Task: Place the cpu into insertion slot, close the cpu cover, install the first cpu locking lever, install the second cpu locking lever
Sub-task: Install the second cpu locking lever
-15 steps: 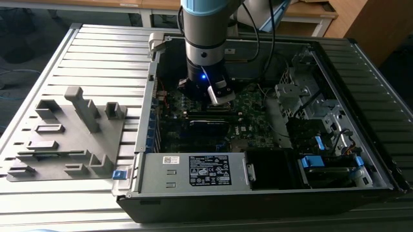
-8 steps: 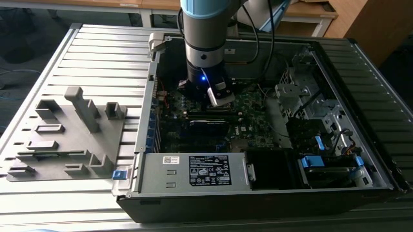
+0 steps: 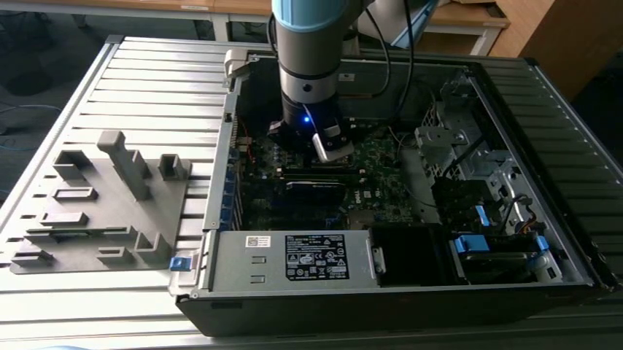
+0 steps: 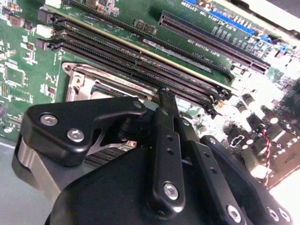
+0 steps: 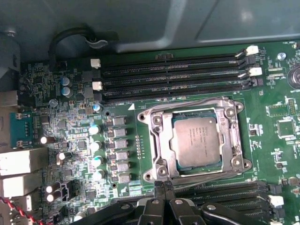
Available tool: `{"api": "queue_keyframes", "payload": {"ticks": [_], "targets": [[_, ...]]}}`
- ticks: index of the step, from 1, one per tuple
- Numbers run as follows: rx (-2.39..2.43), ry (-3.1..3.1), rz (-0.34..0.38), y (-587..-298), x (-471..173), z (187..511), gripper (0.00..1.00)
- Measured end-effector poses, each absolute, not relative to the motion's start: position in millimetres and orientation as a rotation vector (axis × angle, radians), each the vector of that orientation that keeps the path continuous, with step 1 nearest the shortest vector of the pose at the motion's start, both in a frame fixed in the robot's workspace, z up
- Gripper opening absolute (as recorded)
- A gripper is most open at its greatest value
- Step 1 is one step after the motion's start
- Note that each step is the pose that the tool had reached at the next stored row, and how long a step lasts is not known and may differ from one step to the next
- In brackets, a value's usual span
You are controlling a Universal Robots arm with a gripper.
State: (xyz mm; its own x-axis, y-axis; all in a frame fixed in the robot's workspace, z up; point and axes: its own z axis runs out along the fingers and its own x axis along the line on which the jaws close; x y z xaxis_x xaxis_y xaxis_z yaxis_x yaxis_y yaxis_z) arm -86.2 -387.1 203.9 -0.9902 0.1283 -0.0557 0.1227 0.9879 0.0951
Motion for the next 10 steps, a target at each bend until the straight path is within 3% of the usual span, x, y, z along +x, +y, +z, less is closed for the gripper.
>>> {"api": "queue_keyframes", "payload": {"ticks": [10], "targets": [[0.194, 3.07, 0.149, -387.1, -86.2, 202.4, 0.11]]}}
